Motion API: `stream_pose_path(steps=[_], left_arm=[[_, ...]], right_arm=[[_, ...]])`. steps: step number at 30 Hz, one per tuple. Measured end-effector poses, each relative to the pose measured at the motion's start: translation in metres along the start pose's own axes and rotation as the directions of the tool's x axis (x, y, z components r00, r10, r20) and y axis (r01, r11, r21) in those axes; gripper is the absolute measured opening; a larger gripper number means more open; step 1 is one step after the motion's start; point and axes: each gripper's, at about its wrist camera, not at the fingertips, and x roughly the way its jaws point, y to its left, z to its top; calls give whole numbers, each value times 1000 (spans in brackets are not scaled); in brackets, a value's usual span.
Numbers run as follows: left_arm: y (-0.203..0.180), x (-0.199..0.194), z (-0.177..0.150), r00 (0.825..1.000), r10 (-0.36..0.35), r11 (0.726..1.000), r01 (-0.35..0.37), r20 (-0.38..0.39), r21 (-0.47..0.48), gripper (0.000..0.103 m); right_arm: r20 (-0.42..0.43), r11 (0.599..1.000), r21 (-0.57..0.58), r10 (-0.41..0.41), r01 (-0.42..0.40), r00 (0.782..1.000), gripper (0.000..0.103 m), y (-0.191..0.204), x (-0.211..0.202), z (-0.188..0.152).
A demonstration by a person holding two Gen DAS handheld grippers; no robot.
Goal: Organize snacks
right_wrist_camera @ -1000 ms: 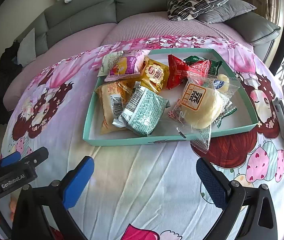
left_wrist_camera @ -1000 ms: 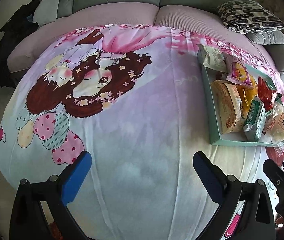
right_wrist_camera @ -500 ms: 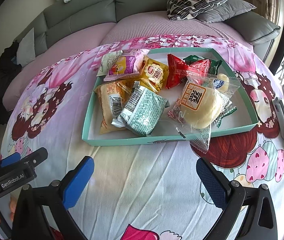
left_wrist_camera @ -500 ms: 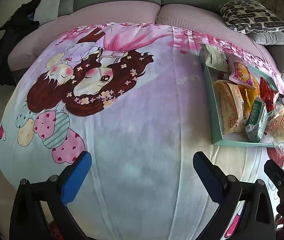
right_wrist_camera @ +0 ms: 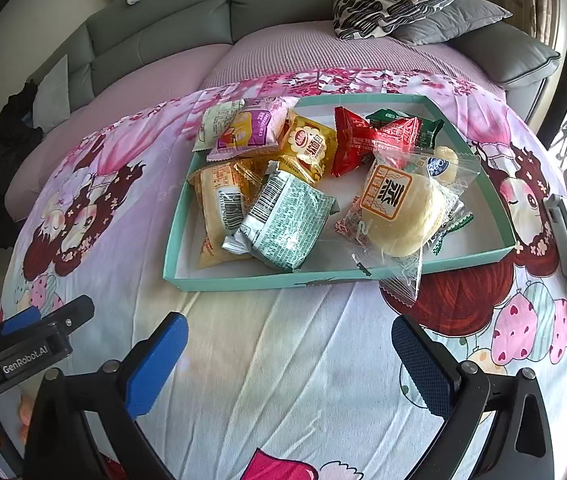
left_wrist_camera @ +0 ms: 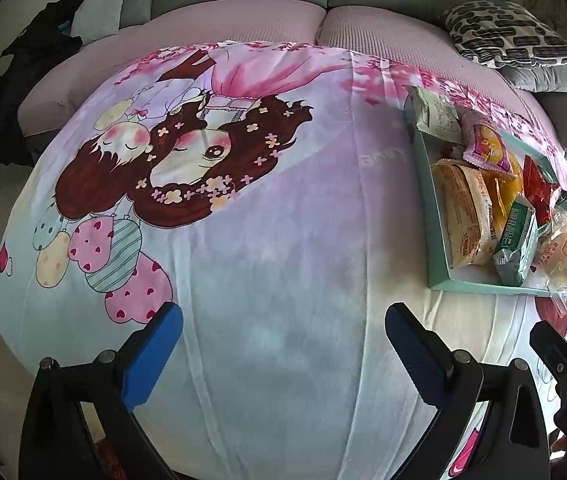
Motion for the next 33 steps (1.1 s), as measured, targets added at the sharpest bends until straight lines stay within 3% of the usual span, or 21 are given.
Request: stream_pose_path(steps=[33], left_arm=[[-1,0,0,1000,27,1000,-27,1,8,101]], right_arm=[[-1,1000,0,0,0,1000,103,0,0,1]])
